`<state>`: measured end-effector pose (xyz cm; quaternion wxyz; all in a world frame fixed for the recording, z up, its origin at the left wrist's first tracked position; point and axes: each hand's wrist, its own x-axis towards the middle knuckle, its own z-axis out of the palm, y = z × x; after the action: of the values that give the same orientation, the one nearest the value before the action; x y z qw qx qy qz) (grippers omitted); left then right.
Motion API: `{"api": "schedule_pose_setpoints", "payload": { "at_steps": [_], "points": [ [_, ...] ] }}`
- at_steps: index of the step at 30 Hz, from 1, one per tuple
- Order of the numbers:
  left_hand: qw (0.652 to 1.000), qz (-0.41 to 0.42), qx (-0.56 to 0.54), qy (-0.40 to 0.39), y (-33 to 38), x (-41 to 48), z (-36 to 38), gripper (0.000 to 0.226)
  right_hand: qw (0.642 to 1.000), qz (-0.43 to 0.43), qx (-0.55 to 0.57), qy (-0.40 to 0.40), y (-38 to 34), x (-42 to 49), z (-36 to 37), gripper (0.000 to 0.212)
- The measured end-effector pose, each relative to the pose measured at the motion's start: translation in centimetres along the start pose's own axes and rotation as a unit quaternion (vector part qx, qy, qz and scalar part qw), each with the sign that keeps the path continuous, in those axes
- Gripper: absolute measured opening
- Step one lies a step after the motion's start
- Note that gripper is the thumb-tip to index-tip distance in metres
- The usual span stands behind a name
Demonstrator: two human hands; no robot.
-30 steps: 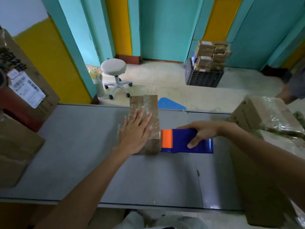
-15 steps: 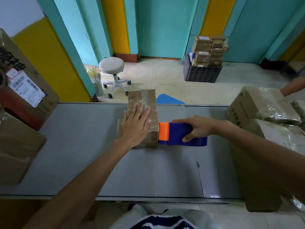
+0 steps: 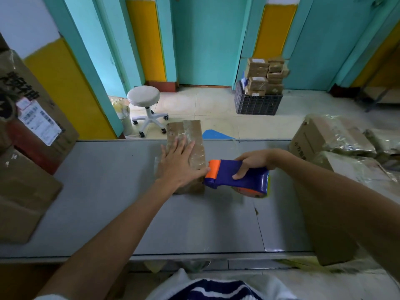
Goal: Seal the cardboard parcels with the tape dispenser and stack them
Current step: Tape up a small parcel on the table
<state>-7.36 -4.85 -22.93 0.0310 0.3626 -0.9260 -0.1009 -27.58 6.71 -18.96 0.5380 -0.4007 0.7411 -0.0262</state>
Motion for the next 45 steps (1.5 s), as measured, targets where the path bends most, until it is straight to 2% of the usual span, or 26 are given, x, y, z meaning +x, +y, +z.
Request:
{"api": "schedule_pose_setpoints", "payload": {
  "at_steps": [2,7,11,12,14,15,18,22,24,27,31,34,36,38,39,40,42,43,45],
  "points": [
    [1.0,-0.003,0.013,0.006,0.1,0.0,0.0,0.096,1.0,0.01,-0.019,0.004,-0.6,-0.2,-0.2,0.043],
    [1.0,-0.001,0.028,0.007,0.1,0.1,0.1,0.095,0.979,-0.026,-0.192,0.064,-3.4,-1.1,-0.3,0.059],
    [0.999,0.007,0.014,0.036,-0.1,0.3,0.0,0.093,0.96,-0.06,-0.248,0.118,-3.7,-2.1,0.4,0.06],
    [0.999,0.021,0.019,0.038,0.3,0.3,-0.1,0.094,0.939,-0.056,-0.308,0.145,-3.7,-2.0,0.9,0.058],
    [0.997,0.061,0.029,0.026,1.1,0.3,-0.1,0.096,0.871,-0.043,-0.449,0.194,-3.5,-0.9,2.5,0.056],
    [0.997,0.067,0.024,0.018,1.2,0.2,-0.1,0.097,0.866,-0.037,-0.461,0.188,-3.2,-0.1,3.1,0.057],
    [0.999,0.043,0.013,0.009,-0.7,0.3,-0.5,0.096,0.892,-0.035,-0.423,0.158,-3.1,0.8,2.5,0.064],
    [0.997,0.04,0.061,-0.015,-0.9,0.3,-1.0,0.09,0.893,-0.048,-0.385,0.227,-2.9,0.0,-0.4,0.064],
    [0.998,0.021,0.053,-0.007,0.8,0.3,-0.6,0.092,0.907,-0.048,-0.324,0.266,-2.5,0.0,-1.1,0.066],
    [0.996,-0.016,0.087,0.018,1.7,0.2,0.6,0.099,0.934,-0.087,-0.159,0.307,-1.5,1.1,-1.6,0.07],
    [0.993,-0.024,0.093,0.067,1.3,0.4,1.7,0.093,0.928,-0.122,-0.016,0.352,-0.7,2.3,-0.5,0.073],
    [0.996,-0.021,0.078,0.039,1.3,0.5,1.4,0.103,0.918,-0.144,0.009,0.369,-0.7,2.6,0.5,0.072],
    [1.0,-0.006,0.014,-0.02,0.8,0.4,0.2,0.124,0.911,-0.156,0.026,0.382,-0.6,2.6,0.7,0.072],
    [0.987,-0.011,-0.162,-0.02,-0.3,0.0,-2.2,0.131,0.901,-0.165,0.046,0.398,-0.5,2.6,0.5,0.073],
    [0.972,-0.017,-0.233,0.03,-1.3,-0.4,-3.3,0.126,0.896,-0.173,0.052,0.405,-0.6,2.5,0.4,0.073],
    [0.963,-0.027,-0.249,0.099,-2.5,-0.8,-4.1,0.116,0.892,-0.181,0.056,0.41,-0.7,2.4,0.2,0.074],
    [0.956,-0.046,-0.214,0.196,-5.2,-1.7,-4.5,0.088,0.884,-0.197,0.072,0.418,-1.3,2.6,0.1,0.076],
    [0.954,-0.054,-0.224,0.192,-6.3,-2.2,-4.1,0.076,0.879,-0.204,0.084,0.422,-1.8,2.7,0.0,0.076],
    [0.95,-0.05,-0.284,0.121,-7.1,-3.3,-3.0,0.065,0.871,-0.21,0.108,0.431,-2.9,3.1,-0.2,0.075]
  ]
}}
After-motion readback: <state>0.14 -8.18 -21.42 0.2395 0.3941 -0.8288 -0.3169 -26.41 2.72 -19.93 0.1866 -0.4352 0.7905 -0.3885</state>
